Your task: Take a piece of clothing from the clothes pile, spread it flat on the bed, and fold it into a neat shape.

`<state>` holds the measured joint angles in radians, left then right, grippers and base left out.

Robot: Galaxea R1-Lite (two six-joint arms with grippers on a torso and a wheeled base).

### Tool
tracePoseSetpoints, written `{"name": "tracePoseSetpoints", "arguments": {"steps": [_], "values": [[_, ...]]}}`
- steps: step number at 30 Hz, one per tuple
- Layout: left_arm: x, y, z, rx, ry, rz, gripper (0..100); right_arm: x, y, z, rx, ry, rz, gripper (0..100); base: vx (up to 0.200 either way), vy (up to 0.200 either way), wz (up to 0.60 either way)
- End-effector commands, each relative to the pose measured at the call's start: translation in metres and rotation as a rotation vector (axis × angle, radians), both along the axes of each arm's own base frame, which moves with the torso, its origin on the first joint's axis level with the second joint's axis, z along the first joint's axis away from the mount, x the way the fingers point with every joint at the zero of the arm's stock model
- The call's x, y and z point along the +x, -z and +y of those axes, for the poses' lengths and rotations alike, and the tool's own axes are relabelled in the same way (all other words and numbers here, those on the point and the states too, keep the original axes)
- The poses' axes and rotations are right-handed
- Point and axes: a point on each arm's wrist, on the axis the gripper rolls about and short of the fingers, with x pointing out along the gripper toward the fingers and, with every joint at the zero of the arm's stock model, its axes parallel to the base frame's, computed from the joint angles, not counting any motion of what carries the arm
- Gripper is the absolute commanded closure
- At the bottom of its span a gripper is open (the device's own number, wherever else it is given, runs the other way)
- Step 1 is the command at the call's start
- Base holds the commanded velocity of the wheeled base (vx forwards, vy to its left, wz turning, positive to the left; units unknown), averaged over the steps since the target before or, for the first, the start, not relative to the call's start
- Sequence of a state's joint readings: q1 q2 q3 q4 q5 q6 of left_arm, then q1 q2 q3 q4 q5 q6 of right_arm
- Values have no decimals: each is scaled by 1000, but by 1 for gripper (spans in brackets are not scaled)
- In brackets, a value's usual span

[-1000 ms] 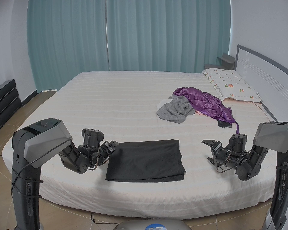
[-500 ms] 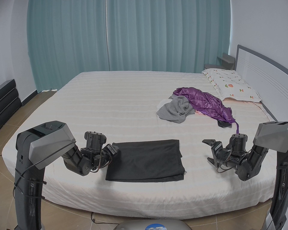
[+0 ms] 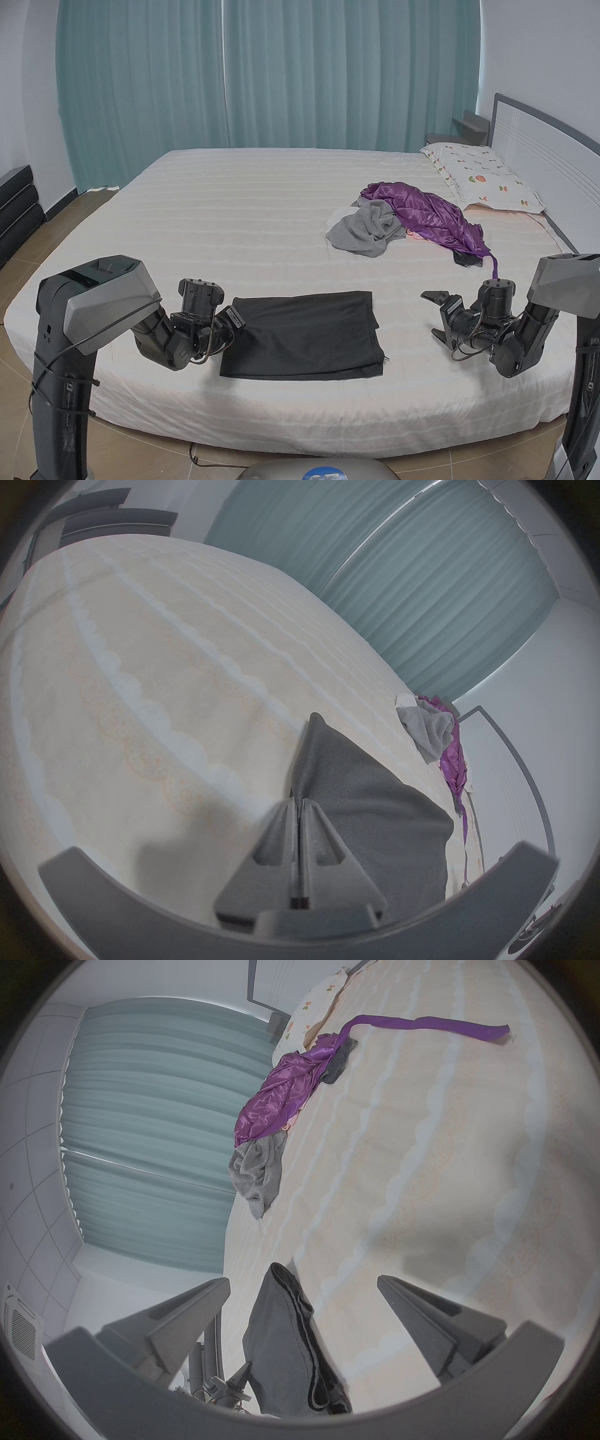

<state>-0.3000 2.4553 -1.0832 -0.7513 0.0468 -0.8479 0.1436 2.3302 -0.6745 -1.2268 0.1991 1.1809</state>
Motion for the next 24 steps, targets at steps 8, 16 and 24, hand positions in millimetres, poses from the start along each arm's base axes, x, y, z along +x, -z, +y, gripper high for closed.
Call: {"name": "tracePoseSetpoints", "arguments": {"steps": [8, 16, 24], "values": [[-2, 1, 0, -5, 0, -13, 100, 0, 0, 1, 1, -4, -1, 0, 0, 0, 0], [-1, 0, 0, -18, -10, -12, 100, -1, 0, 2, 1, -5, -1, 0, 0, 0, 0], [-3, 1, 3, -38, -28, -3, 100, -1, 2, 3, -2, -8, 2, 0, 0, 125, 0]]}}
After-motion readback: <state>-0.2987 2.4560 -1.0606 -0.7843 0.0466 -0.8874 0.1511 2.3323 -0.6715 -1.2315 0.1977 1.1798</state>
